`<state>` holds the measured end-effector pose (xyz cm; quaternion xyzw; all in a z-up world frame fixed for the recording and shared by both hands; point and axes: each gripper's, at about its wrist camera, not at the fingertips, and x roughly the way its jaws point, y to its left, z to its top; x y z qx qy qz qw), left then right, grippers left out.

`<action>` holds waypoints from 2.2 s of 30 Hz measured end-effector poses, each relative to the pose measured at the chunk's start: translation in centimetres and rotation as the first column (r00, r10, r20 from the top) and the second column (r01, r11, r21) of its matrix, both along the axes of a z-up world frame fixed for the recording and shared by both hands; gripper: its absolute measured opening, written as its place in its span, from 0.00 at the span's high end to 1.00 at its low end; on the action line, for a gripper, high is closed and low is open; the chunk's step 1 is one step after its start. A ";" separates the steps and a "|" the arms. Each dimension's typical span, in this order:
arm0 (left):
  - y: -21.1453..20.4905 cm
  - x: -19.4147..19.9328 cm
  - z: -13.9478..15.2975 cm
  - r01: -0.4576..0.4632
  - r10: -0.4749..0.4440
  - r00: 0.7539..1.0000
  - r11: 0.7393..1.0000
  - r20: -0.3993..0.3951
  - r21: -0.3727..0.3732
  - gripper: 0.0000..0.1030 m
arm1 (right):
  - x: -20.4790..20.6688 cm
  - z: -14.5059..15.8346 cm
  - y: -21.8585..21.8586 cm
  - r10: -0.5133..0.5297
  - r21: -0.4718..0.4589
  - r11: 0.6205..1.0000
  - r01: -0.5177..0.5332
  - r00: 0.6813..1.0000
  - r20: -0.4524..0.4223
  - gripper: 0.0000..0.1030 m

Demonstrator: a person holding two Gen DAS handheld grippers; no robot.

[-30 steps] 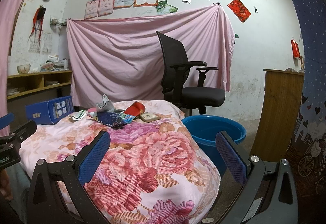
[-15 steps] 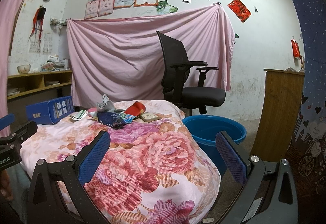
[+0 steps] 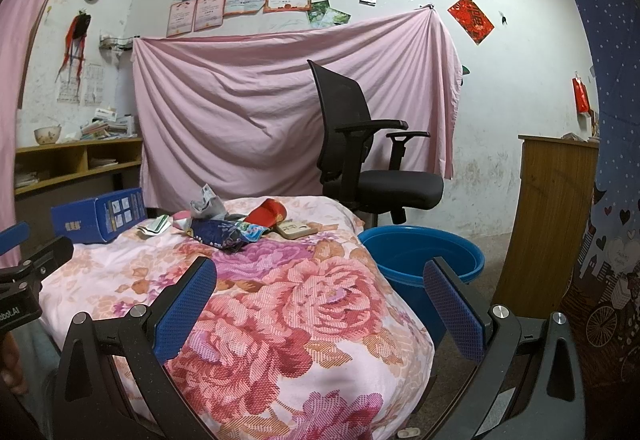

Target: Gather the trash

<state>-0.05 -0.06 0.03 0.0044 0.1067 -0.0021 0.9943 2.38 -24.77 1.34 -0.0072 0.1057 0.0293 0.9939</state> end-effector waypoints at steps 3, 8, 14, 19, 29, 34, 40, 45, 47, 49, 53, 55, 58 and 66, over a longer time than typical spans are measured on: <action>0.0 0.0 0.0 0.000 0.000 1.000 1.000 0.001 0.000 0.05 | 0.0 0.0 0.0 -0.001 0.000 1.000 0.001 1.000 0.000 0.00; 0.0 0.0 0.0 0.001 -0.001 1.000 1.000 0.000 0.000 0.05 | 0.0 0.0 0.0 0.000 0.000 1.000 0.000 1.000 0.000 0.00; -0.2 0.2 -0.3 -0.001 0.001 1.000 1.000 -0.001 0.000 0.05 | 0.0 -0.1 0.1 0.000 0.000 1.000 0.000 1.000 0.000 0.00; -0.3 0.2 -0.4 0.000 0.000 1.000 1.000 -0.001 0.001 0.05 | 0.1 0.0 0.0 0.000 0.001 1.000 0.000 1.000 0.000 0.00; -0.2 0.2 -0.3 -0.001 0.001 1.000 1.000 -0.001 -0.001 0.05 | 0.1 0.0 -0.1 0.006 0.007 1.000 -0.006 1.000 -0.002 0.00; -0.2 0.4 -0.4 -0.024 0.024 1.000 1.000 0.012 -0.019 0.05 | -0.1 0.0 0.3 0.019 -0.002 1.000 -0.019 1.000 -0.001 0.00; 0.8 1.5 0.4 -0.049 0.050 0.998 0.998 0.026 -0.034 0.05 | 0.8 0.1 0.8 0.042 -0.017 0.999 -0.042 0.999 -0.012 0.00; 1.5 3.3 1.5 -0.043 0.044 0.999 0.997 0.015 -0.062 0.05 | 2.1 1.1 0.4 0.047 -0.037 0.998 -0.047 0.999 0.010 0.00; 1.7 4.3 1.9 -0.056 0.058 0.998 0.996 0.021 -0.068 0.05 | 2.9 1.4 0.4 0.052 -0.055 0.997 -0.051 0.998 0.020 0.00; 2.1 5.6 2.3 -0.064 0.065 0.998 0.995 0.022 -0.071 0.05 | 4.0 1.7 0.5 0.060 -0.092 0.994 -0.058 0.998 0.026 0.00; 2.8 7.9 3.0 -0.077 0.079 0.997 0.993 0.021 -0.091 0.05 | 6.6 2.8 0.7 0.074 -0.137 0.988 -0.067 0.996 0.052 0.00; 3.1 9.1 3.5 -0.078 0.081 0.996 0.992 0.028 -0.100 0.05 | 7.9 3.3 0.7 0.077 -0.144 0.987 -0.068 0.995 0.063 0.00; 3.2 10.6 3.8 -0.098 0.101 0.994 0.991 0.042 -0.088 0.05 | 10.4 4.1 0.7 0.085 -0.144 0.987 -0.074 0.994 0.072 0.00; 3.3 16.2 3.4 -0.124 0.125 0.992 0.990 0.011 -0.074 0.05 | 18.0 3.5 1.4 0.176 -0.138 0.975 -0.175 0.984 -0.005 0.00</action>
